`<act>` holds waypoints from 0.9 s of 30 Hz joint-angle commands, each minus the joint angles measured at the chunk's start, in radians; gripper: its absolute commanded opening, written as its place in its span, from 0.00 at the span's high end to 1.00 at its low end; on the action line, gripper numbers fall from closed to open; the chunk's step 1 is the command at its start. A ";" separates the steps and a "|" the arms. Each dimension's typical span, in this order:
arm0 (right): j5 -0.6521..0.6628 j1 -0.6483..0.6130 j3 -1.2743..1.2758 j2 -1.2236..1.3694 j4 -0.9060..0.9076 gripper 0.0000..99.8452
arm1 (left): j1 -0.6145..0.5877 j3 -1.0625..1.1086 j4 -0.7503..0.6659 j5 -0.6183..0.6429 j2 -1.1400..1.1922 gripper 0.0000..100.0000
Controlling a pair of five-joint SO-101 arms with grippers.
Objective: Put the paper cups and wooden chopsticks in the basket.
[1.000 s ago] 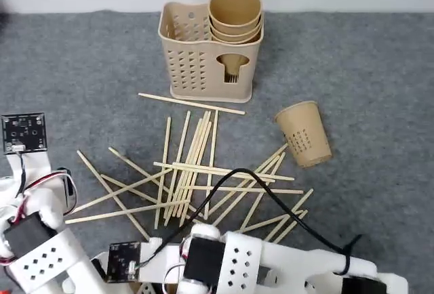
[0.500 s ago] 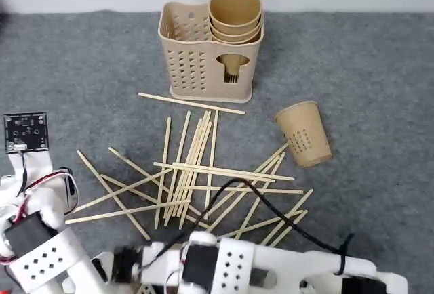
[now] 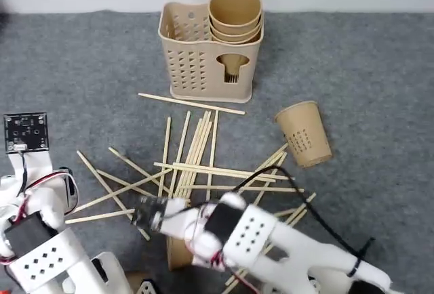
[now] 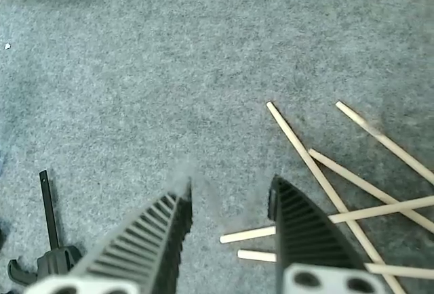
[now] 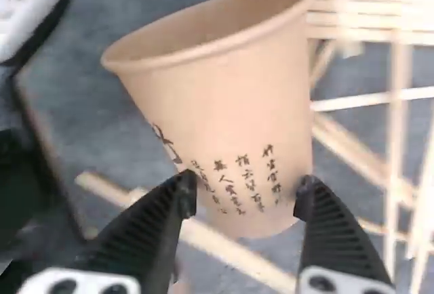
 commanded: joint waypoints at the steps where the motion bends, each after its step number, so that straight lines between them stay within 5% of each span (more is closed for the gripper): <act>1: 0.157 0.186 0.046 0.007 -0.087 0.77 | 0.002 -0.004 0.005 0.011 -0.014 0.82; 7: 0.319 0.381 0.061 0.004 -0.124 0.77 | 0.003 -0.004 0.005 0.011 -0.014 0.82; 14: 0.245 0.274 -0.026 -0.068 0.004 0.77 | 0.023 -0.010 0.026 0.109 -0.014 0.82; 21: -0.008 -0.008 -0.342 -0.127 0.197 0.77 | 0.293 -0.051 0.044 0.543 -0.014 0.82; 27: 0.009 0.099 -0.543 -0.045 0.208 0.77 | 0.582 -0.087 0.241 0.635 -0.009 0.82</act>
